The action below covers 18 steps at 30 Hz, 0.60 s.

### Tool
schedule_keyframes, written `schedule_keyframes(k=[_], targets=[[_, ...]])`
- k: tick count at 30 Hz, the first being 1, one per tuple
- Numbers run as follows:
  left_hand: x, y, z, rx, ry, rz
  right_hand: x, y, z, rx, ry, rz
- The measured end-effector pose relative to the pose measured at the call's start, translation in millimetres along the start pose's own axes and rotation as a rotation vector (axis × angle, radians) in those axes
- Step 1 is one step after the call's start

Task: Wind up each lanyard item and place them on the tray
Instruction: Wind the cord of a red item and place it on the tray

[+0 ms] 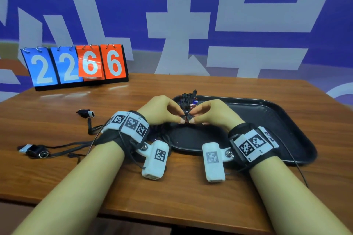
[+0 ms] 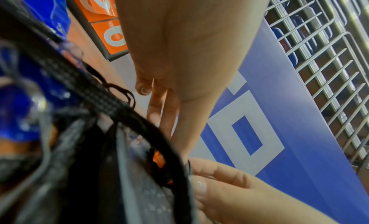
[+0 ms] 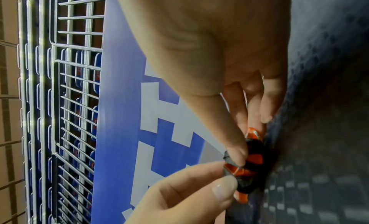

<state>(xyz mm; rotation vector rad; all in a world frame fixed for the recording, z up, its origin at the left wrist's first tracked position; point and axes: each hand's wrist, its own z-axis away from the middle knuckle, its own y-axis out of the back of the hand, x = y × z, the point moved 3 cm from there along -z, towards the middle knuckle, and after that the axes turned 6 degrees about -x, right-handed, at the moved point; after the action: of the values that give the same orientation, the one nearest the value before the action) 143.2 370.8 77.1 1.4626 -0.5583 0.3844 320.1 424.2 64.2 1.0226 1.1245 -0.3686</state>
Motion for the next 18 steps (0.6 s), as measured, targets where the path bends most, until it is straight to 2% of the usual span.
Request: schedule_keyframes(k=[6, 18], targets=[[-7, -1, -3, 0.070, 0.004, 0.072, 4, -4, -7, 0.082, 0.025, 0.022], [-13, -2, -3, 0.106, 0.019, 0.137, 4, -8, -10, 0.094, 0.048, 0.067]])
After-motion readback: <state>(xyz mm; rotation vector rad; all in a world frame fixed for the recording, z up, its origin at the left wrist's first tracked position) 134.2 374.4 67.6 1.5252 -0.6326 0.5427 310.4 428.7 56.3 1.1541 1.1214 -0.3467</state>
